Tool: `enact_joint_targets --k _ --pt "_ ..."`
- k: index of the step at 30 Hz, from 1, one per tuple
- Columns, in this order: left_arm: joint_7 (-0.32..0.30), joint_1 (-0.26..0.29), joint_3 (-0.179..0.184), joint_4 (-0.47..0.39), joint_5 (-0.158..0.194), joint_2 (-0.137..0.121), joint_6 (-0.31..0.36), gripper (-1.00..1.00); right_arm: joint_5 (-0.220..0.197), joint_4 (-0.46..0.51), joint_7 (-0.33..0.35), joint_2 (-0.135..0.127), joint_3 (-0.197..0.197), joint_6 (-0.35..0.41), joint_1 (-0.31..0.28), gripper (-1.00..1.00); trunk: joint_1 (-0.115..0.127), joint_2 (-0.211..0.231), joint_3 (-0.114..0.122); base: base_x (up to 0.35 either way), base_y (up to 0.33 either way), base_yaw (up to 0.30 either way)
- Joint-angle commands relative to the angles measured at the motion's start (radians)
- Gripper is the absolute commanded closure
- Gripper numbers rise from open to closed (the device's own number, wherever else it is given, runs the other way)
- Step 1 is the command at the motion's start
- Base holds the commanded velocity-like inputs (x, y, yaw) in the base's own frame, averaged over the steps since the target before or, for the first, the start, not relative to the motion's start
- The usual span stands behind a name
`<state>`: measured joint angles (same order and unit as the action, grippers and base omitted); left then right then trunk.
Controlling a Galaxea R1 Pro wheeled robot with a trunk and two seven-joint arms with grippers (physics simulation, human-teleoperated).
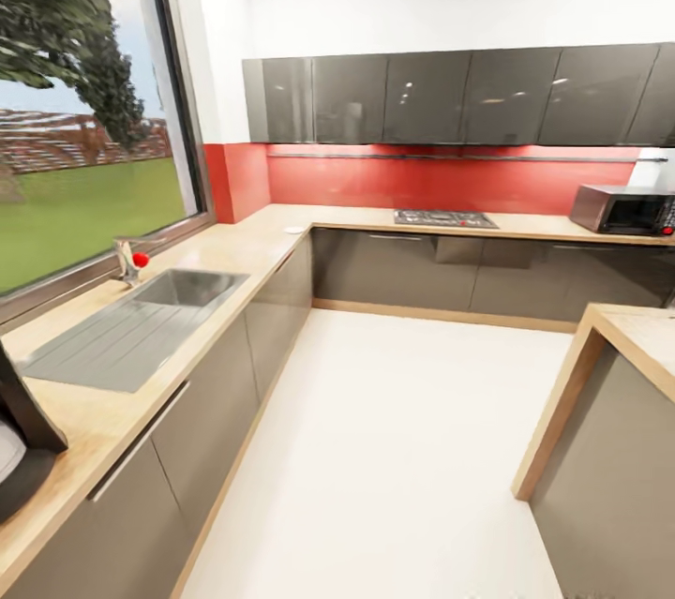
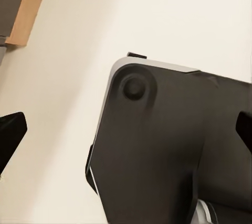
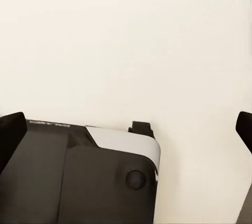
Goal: Set up a coffee station on the kitchen countertop: keep the coffee maker on the countertop, move the bottle of coffee from the kitchen shelf to the counter next to the coffee maker, place a paper coffee filter on top of the coffee maker, put the saucer next to the coffee maker with the coffee cup on the saucer, and place the electric kettle next to the coffee maker.
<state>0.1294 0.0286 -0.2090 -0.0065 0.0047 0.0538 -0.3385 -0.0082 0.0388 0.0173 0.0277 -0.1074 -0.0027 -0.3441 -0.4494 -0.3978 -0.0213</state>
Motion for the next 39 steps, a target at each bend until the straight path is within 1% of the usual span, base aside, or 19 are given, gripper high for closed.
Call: enact_joint_targets --k 1,5,8,12,15,16,17,22,28,39 --pt "0.004 0.001 0.001 -0.001 -0.003 0.002 -0.004 -1.0 -0.001 0.0 0.001 0.0 -0.006 0.0 -0.001 -1.0 -0.001 -0.002 -0.002 0.0 0.0 -0.266" --pt "0.004 0.001 -0.001 -0.003 0.001 0.002 -0.008 -1.0 -0.002 0.001 0.001 -0.005 -0.004 0.0 -0.001 -1.0 -0.001 -0.002 -0.002 0.0 0.0 -0.267" --pt "-0.001 0.001 -0.006 -0.003 0.004 0.011 -0.008 -1.0 -0.002 0.001 0.001 -0.008 -0.004 0.0 -0.001 -1.0 -0.001 -0.002 -0.002 0.0 0.0 -0.266" --pt "-0.002 0.002 -0.003 -0.004 0.0 0.014 -0.002 -1.0 -0.002 0.001 0.0 -0.01 -0.005 0.0 -0.001 -1.0 -0.001 -0.002 -0.002 0.139 -0.017 -0.166" --pt "-0.002 0.002 0.002 -0.004 -0.004 0.016 -0.004 -1.0 0.001 0.0 0.001 -0.015 -0.012 0.0 -0.001 -1.0 -0.001 -0.002 -0.002 0.285 -0.077 -0.029" --pt "0.0 -0.002 0.0 -0.005 -0.001 0.01 -0.001 -1.0 0.005 -0.004 0.0 -0.016 -0.014 -0.006 0.0 -1.0 -0.001 -0.002 -0.002 0.0 0.0 0.0" --pt "-0.002 -0.002 -0.002 -0.006 0.001 0.01 -0.001 -1.0 0.005 -0.004 0.0 -0.013 -0.014 -0.011 0.0 -1.0 -0.001 -0.002 -0.002 0.0 0.0 0.0" --pt "-0.003 -0.002 0.0 -0.007 0.003 0.017 -0.001 -1.0 0.005 -0.004 0.0 -0.01 -0.014 -0.008 0.0 -1.0 -0.001 -0.002 -0.002 0.0 0.0 0.0" --pt "-0.004 -0.002 0.003 -0.007 0.004 0.019 -0.001 -1.0 0.004 -0.002 0.0 -0.023 -0.014 -0.007 0.0 -1.0 -0.001 -0.002 -0.002 0.0 0.0 0.0" --pt "-0.004 -0.002 0.003 -0.004 0.004 0.019 0.0 -1.0 0.004 -0.001 0.0 -0.026 -0.014 -0.006 0.0 -1.0 -0.001 -0.002 -0.002 0.0 0.0 0.0"
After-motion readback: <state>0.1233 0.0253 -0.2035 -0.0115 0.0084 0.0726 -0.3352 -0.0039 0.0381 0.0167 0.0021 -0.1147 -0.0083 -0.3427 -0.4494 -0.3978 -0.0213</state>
